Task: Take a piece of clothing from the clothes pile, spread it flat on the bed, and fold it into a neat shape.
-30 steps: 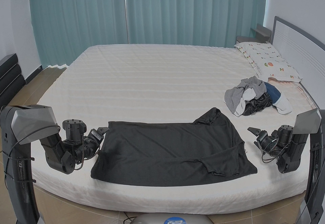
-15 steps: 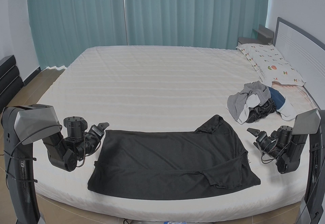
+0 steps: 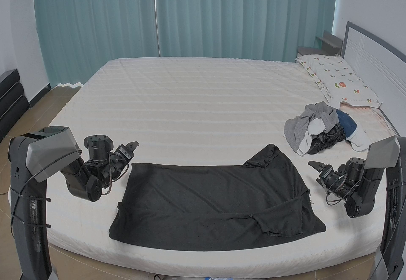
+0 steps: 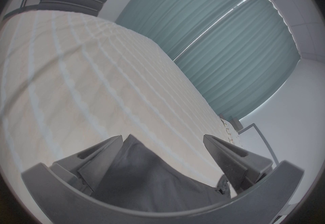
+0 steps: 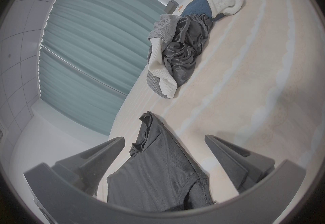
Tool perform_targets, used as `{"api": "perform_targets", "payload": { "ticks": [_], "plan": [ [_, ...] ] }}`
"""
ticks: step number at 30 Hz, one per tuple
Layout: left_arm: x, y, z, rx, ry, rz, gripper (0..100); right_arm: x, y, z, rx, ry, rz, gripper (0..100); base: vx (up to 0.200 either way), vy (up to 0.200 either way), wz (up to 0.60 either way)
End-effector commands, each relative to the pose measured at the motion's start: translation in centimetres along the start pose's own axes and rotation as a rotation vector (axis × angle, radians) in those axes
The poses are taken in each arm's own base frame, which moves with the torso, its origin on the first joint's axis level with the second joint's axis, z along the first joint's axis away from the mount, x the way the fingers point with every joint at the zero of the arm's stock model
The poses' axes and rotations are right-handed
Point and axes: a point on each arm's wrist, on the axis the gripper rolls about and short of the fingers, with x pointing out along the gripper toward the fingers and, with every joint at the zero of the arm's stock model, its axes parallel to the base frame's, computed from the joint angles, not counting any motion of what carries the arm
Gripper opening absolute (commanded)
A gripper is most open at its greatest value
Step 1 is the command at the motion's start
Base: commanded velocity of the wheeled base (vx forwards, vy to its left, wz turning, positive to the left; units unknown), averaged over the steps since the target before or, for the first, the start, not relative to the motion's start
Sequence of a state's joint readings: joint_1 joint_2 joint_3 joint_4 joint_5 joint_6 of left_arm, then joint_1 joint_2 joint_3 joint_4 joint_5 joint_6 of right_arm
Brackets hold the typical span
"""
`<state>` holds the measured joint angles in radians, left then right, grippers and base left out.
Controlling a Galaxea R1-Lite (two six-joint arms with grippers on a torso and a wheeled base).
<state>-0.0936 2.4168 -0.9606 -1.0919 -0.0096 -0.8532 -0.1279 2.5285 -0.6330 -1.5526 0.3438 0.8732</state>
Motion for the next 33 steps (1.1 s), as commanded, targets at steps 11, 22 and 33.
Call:
{"api": "perform_targets", "payload": {
  "ticks": [11, 22, 33],
  "plan": [
    [8.0, 0.7, -1.4, 0.099, 0.06, 0.107, 100, 0.1, 0.1, -0.3, -0.007, 0.006, 0.005, 100, 0.0, 0.0, 0.0],
    [8.5, 1.4, -2.0, 0.112, 0.077, 0.129, 100, 0.2, 0.3, -1.1, -0.032, 0.028, 0.005, 100, 0.0, 0.0, 0.0],
    [8.4, 1.5, -2.4, 0.122, 0.101, 0.147, 0, 0.2, 0.3, -1.1, -0.036, 0.029, 0.004, 100, 0.0, 0.0, 0.0]
  ]
}}
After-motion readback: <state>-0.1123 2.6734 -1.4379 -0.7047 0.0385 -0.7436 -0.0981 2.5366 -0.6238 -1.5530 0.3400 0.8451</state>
